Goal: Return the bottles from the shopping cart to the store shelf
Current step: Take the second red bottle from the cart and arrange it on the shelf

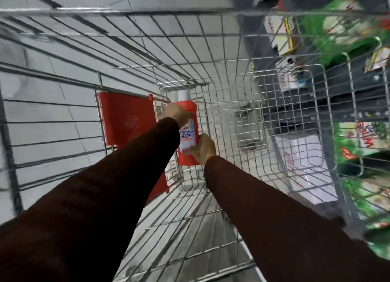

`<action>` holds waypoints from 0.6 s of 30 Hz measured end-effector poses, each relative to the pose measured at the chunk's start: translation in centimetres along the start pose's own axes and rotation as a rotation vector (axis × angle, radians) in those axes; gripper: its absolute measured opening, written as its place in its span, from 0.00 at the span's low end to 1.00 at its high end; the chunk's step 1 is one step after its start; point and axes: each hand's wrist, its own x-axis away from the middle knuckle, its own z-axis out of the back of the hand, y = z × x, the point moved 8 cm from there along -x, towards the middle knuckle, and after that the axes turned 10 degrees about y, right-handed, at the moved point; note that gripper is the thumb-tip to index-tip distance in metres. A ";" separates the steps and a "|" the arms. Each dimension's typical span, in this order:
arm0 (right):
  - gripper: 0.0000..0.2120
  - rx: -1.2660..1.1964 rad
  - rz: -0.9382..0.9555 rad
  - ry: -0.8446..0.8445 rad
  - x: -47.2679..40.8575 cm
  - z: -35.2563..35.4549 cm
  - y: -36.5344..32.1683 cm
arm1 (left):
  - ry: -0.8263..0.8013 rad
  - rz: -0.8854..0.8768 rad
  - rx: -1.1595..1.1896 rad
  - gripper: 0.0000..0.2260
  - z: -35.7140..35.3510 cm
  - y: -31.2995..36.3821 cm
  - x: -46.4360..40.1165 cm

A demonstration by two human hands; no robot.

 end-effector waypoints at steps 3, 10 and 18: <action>0.31 -0.027 -0.064 0.015 0.5 0.6 0.3 | -0.159 0.084 0.226 0.07 -1.1 -0.6 0.2; 0.35 -0.081 -0.024 -0.035 1.4 6.5 0.4 | -0.533 0.289 0.582 0.12 -5.1 -1.4 4.6; 0.18 -0.412 0.075 -0.248 12.2 16.3 -3.1 | -0.497 0.162 0.810 0.11 -0.1 4.4 14.2</action>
